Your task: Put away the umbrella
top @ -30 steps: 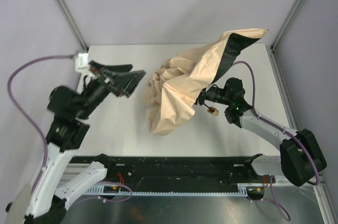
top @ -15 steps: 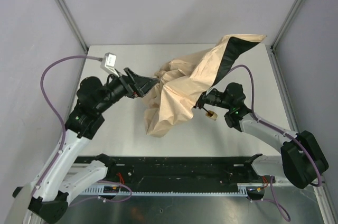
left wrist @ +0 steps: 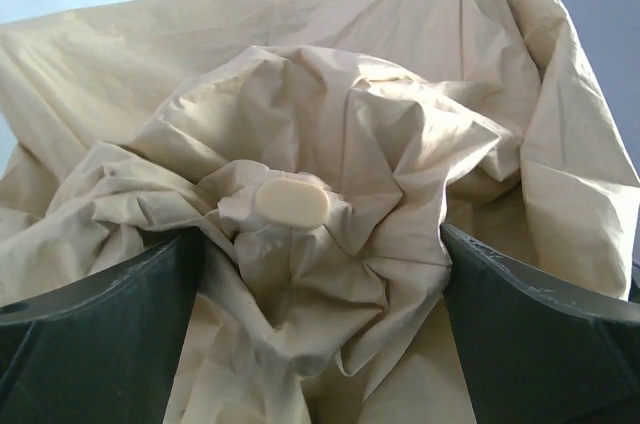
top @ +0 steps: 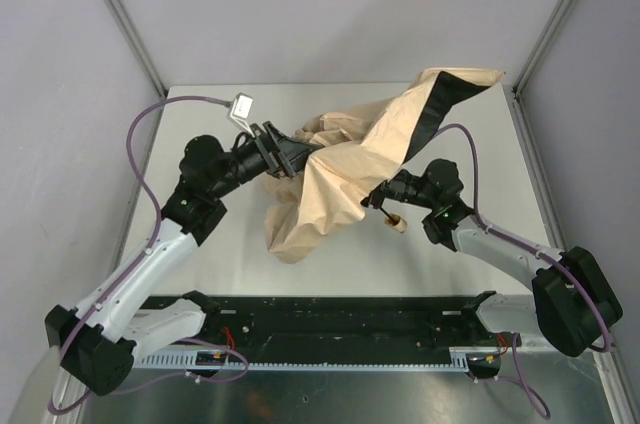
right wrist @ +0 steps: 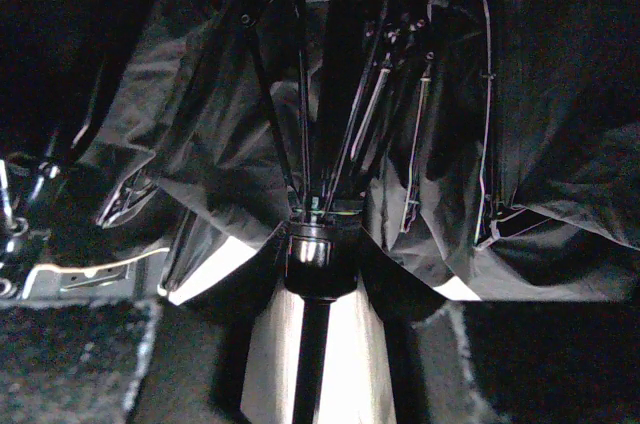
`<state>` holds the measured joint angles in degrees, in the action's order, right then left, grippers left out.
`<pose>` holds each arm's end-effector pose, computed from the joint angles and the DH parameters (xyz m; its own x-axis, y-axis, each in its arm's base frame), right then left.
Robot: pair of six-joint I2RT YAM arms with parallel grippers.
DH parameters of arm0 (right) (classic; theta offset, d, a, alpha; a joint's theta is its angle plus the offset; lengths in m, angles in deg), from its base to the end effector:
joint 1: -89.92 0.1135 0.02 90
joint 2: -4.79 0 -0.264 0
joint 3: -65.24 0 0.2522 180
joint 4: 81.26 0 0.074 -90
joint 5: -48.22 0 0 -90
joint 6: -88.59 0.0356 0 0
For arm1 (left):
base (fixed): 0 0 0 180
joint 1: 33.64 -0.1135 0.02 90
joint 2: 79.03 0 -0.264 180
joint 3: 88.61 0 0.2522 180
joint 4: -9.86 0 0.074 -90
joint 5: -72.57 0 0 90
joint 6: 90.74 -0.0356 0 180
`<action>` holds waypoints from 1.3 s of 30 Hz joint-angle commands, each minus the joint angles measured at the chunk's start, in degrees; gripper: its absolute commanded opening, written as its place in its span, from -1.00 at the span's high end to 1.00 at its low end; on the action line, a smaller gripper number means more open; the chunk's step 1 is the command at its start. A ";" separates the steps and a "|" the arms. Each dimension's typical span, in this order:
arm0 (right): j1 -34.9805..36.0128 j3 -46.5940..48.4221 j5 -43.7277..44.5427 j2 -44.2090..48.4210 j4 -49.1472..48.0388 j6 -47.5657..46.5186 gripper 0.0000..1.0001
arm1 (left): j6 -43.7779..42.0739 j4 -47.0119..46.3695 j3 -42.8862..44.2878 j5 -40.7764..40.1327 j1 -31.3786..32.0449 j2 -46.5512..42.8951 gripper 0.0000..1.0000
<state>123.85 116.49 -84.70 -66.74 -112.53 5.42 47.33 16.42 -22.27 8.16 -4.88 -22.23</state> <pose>0.2115 0.1715 0.2956 0.0425 0.1335 -0.9901 -0.9754 0.2202 -0.0122 0.1943 -0.1242 0.3817 -0.5737 -0.4505 -0.6840 0.5766 0.3710 -0.7280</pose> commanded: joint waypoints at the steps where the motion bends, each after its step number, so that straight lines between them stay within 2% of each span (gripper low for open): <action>1: 2.24 0.98 -0.36 2.15 -2.83 -2.57 1.00 | -0.99 -6.75 2.66 5.07 2.01 2.95 -0.98; 3: 3.01 1.00 0.02 2.57 -1.65 -3.30 1.00 | -2.03 -7.14 2.94 5.70 2.62 3.71 -0.86; 4: 3.48 1.00 0.24 2.77 -1.02 -3.75 1.00 | -2.11 -7.40 2.78 5.66 2.76 4.00 -0.72; 10: 5.82 0.96 4.97 3.92 3.98 -3.65 1.00 | -5.66 -8.99 1.42 3.79 2.49 2.59 0.56; 11: 6.20 0.93 6.37 4.24 5.57 -3.48 0.93 | -6.57 -9.55 1.01 3.12 2.47 1.90 0.74; 13: 7.30 0.92 11.48 4.98 9.86 -2.50 0.51 | -8.47 -10.26 0.44 1.46 2.26 -0.04 0.93; 16: 8.83 0.75 21.40 7.24 17.61 0.48 -0.19 | -11.43 -10.53 -0.52 -2.18 1.39 -3.57 0.99; 17: 9.07 0.61 24.16 8.01 20.60 1.66 -0.33 | -12.04 -10.58 -0.97 -3.60 0.82 -4.78 1.00; 19: 9.40 -0.22 28.58 10.03 26.16 4.61 -0.48 | -13.16 -10.63 -1.97 -6.44 -0.62 -7.34 1.00; 23: 9.97 -4.76 31.82 16.94 32.04 10.13 -0.71 | -16.27 -10.33 -3.58 -12.55 -1.62 -11.13 1.00; 27: 12.01 -7.14 34.42 25.78 37.72 12.81 -0.83 | -18.27 -9.29 -4.68 -19.03 -1.83 -12.69 1.00; 31: 18.02 -7.34 38.95 33.13 34.41 18.45 -0.94 | -20.72 -9.02 -5.25 -23.22 -1.90 -12.64 1.00; 35: 21.94 -7.97 44.76 31.00 28.94 22.31 -0.98 | -18.16 -8.96 -4.98 -24.22 -2.92 -12.38 1.00; 39: 19.21 -7.24 44.88 21.34 28.09 18.98 -0.99 | -10.58 -9.40 -2.10 -17.30 -3.34 -11.38 1.00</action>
<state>146.78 109.02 -51.39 -40.75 -79.27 22.44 34.31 14.80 -29.15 4.40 -2.68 -31.50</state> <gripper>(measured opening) 0.991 0.036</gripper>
